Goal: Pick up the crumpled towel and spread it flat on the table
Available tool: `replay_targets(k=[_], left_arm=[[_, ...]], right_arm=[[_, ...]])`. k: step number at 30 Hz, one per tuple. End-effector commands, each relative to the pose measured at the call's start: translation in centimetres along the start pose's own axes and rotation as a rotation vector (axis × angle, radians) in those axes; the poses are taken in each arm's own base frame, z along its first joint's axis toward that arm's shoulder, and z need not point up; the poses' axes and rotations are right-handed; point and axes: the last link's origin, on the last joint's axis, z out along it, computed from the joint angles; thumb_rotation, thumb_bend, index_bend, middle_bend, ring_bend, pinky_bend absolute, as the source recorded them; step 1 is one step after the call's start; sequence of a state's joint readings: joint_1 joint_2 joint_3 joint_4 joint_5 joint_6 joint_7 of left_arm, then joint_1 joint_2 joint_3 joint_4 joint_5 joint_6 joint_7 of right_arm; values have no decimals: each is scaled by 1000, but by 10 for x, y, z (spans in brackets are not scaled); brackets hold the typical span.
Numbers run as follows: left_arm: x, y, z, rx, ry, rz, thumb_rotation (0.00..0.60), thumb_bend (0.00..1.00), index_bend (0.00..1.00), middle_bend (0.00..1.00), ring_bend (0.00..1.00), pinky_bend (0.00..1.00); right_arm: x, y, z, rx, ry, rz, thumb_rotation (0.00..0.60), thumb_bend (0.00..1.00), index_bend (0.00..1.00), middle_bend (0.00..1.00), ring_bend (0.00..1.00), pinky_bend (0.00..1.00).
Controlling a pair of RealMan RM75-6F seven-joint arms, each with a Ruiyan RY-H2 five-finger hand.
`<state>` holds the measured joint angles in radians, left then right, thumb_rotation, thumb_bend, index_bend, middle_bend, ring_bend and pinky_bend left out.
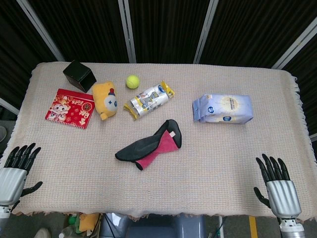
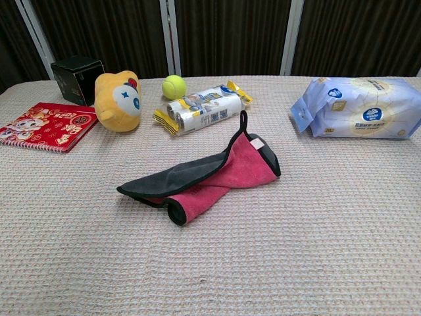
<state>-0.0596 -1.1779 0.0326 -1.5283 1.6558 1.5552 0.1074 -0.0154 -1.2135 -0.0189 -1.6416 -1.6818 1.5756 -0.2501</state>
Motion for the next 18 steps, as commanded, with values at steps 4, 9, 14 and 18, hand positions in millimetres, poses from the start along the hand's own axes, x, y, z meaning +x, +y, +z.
replay_targets(k=[4,9,14,18], left_arm=[[2,-2,0,12,3,-7,600,0,0,0,0,0],[3,-7,2,37,8,-10,600,0,0,0,0,0],[2,-7,6,44,5,3,600,0,0,0,0,0],[-5,-7,9,55,-13,21,600,0,0,0,0,0]], right_arm=[[0,-1,6,11,8,-1,600,313,0,0,0,0],[4,-7,23,58,45,14,600,313,0,0,0,0],[11,-15,57,127,85,21,600,312,0,83,145,196],[23,-35,109,217,126,5,600,312,63,460,525,550]])
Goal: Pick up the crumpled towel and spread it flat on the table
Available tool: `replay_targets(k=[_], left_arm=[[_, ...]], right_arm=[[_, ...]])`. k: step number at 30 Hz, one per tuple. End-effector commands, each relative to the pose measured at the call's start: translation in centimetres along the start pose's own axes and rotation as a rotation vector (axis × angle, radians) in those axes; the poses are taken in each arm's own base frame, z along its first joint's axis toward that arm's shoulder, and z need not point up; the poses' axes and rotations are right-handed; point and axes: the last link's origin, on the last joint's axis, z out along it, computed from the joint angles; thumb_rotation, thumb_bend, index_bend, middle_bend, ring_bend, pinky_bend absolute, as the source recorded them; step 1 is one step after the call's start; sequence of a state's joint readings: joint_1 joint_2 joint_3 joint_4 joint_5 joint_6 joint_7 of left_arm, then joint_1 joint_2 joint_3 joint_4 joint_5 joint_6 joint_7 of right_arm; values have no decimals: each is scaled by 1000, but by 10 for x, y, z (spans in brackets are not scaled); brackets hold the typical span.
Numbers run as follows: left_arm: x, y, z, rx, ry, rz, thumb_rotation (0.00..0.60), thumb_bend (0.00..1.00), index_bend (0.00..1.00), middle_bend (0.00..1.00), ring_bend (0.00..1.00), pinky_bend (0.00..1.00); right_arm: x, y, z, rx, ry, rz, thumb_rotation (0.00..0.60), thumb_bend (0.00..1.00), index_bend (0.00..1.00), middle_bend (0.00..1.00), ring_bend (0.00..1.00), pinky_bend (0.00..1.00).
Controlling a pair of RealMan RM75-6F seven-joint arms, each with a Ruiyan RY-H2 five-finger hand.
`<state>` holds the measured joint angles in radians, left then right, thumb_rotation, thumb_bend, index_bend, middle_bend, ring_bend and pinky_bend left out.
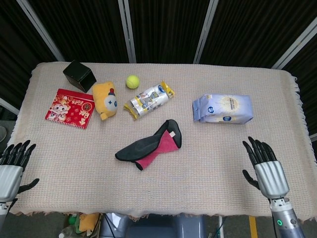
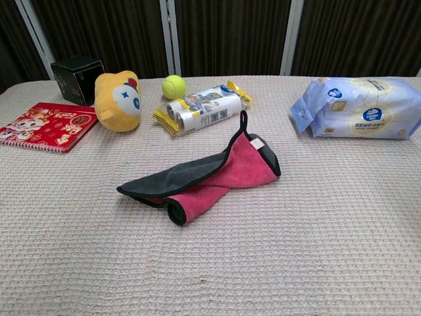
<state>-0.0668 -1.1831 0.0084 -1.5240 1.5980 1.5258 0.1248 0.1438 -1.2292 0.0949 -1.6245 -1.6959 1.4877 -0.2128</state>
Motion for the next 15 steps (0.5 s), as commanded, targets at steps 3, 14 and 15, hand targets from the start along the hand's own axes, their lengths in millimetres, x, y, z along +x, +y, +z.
replay_targets(k=[3,14,15], left_arm=[[-4,1,4,7,-6,9,600,0,0,0,0,0],[-13,3,14,18,-26,38,600,0,0,0,0,0],[-15,3,15,21,-29,40,600,0,0,0,0,0]], right_arm=[[3,-19,66,100,-4,-37,600,312,150,695,751,749],[-21,-80,140,218,-78,-114,600,312,283,961,999,897],[-23,-85,147,220,-85,-111,600,312,284,962,1000,897]])
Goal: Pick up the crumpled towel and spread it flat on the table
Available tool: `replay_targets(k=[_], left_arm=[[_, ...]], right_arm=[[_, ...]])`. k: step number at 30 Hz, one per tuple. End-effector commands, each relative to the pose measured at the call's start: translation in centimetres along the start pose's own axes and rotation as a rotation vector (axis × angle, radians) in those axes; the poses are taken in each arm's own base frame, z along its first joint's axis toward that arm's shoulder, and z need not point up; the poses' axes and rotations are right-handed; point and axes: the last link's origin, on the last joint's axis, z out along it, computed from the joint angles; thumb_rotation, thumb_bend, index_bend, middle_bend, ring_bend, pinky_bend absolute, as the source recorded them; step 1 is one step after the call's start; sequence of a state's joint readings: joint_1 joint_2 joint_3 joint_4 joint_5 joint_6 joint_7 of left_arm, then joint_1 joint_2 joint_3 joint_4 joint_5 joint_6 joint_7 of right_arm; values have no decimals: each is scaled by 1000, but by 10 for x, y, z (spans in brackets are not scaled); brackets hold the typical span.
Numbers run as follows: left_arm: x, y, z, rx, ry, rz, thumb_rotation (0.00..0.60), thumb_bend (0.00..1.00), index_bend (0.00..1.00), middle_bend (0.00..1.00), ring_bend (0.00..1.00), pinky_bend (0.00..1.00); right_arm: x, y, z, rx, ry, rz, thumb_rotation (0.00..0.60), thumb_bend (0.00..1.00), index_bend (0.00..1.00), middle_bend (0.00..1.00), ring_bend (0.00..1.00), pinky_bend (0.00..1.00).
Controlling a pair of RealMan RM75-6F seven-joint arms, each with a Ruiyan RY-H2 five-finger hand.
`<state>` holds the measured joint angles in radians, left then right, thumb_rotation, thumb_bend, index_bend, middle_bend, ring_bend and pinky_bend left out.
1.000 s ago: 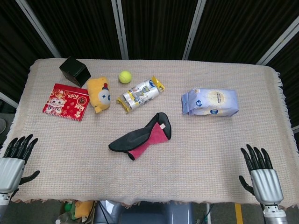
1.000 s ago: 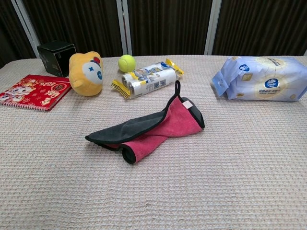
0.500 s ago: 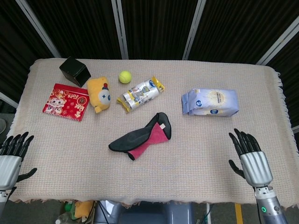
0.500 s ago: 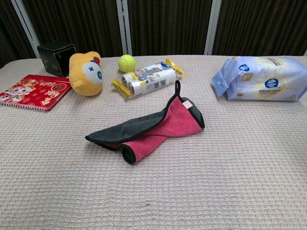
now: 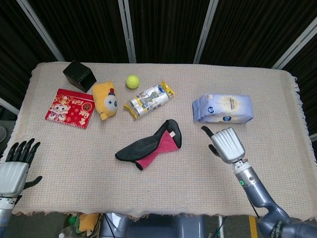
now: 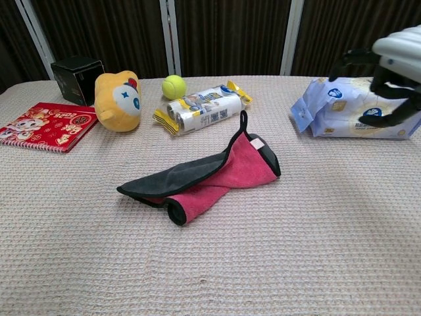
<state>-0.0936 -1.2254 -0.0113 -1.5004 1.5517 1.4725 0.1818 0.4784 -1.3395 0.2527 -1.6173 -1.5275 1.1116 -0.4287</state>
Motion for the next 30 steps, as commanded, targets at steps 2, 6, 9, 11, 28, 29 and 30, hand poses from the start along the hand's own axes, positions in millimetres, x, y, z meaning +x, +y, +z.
replay_targets(k=[2,6,9,11,28,29,30], left_arm=[[-3,-1,3,9,-8,5,600,0,0,0,0,0],[-5,-4,5,19,-10,3,600,0,0,0,0,0],[-4,-5,6,21,-8,0,600,0,0,0,0,0],[-3,-5,6,19,-2,-2,600,0,0,0,0,0],[-5,-4,7,14,1,5,600,0,0,0,0,0],[-5,-4,7,14,0,3,600,0,0,0,0,0],[-5,-4,7,14,0,1,600,0,0,0,0,0]], right_arm=[[-5,-21,40,13,-24,9,600,312,290,967,1000,897],[-7,-33,66,11,-39,9,600,312,316,973,1000,897],[-9,-42,80,17,-48,-2,600,313,342,976,1000,897],[-11,-48,87,21,-49,-10,600,312,343,976,1000,897],[-26,-86,123,35,-99,-100,600,385,343,976,1000,897],[-27,-87,124,36,-103,-102,600,389,343,976,1000,897],[-28,-89,125,38,-107,-104,600,390,343,976,1000,897]])
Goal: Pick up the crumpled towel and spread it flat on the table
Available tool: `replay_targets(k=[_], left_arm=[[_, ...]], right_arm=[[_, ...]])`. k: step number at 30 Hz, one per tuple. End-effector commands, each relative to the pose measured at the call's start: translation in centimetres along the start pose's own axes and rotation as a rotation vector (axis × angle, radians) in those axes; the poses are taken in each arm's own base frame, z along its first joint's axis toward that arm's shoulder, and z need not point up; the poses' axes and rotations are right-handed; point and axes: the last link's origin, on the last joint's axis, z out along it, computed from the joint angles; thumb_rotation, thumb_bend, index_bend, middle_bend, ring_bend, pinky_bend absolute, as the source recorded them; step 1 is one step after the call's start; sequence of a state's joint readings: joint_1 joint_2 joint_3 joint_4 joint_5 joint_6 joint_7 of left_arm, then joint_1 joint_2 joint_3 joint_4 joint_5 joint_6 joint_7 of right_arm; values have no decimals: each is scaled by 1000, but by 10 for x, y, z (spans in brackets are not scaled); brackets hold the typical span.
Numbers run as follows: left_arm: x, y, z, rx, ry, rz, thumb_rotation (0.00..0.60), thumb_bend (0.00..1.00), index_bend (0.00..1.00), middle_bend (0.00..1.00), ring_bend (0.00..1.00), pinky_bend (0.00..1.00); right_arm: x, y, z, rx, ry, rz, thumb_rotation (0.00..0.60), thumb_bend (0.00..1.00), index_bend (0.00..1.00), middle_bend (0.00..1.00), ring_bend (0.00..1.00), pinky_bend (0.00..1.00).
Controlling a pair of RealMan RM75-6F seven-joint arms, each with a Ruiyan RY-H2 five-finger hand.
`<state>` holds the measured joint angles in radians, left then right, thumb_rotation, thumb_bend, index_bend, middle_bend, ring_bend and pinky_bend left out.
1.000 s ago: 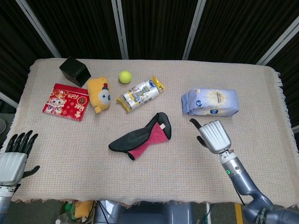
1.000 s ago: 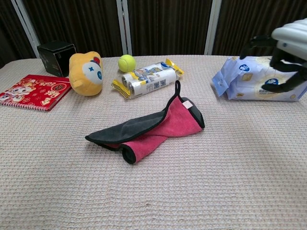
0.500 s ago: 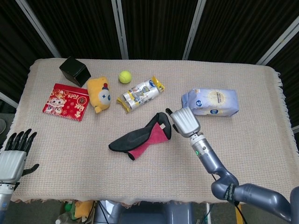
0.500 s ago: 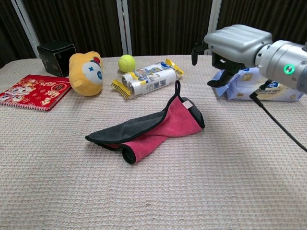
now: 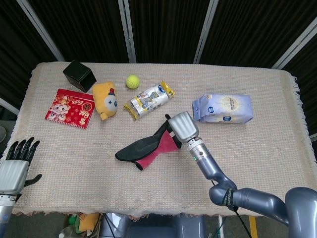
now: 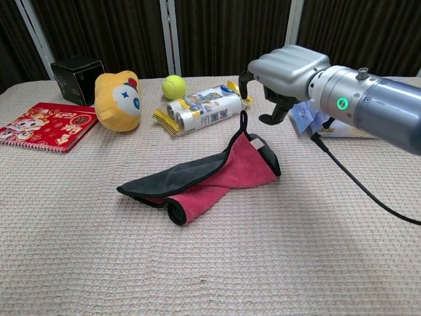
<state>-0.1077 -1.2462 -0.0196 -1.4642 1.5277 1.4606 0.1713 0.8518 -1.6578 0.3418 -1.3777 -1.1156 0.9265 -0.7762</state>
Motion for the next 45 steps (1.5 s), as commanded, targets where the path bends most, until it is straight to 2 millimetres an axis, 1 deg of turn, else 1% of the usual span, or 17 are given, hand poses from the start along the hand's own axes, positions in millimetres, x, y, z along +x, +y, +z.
replay_targets(k=[1,7,14,19,29,33,41,45], left_arm=[[0,0,0,0,-1,-3,600,0,0,0,0,0],[-1,0,0,-4,-4,-12,600,0,0,0,0,0],[-1,-1,1,-4,-5,-18,600,0,0,0,0,0],[-1,0,1,-10,-3,-23,600,0,0,0,0,0],[-3,0,1,-11,-13,-25,600,0,0,0,0,0],[-5,0,1,-11,-17,-25,600,0,0,0,0,0],[-6,1,1,-15,-22,-28,600,0,0,0,0,0],[-5,2,0,-18,-20,-30,600,0,0,0,0,0]], right_arm=[[-3,-7,4,6,-14,-10,600,392,343,976,1000,897],[-6,-17,9,15,-22,-17,600,396,322,976,1000,897],[-11,-25,13,17,-34,-42,600,405,203,977,1000,897],[-15,-25,17,0,-46,-48,600,415,200,978,1000,897],[-26,-21,18,-21,-76,-82,600,452,308,981,1000,897],[-30,-20,19,-32,-81,-90,600,462,332,981,1000,897],[-28,-22,19,-33,-69,-92,600,464,371,981,1000,897],[-27,-22,17,-30,-62,-95,600,464,420,982,1000,897]])
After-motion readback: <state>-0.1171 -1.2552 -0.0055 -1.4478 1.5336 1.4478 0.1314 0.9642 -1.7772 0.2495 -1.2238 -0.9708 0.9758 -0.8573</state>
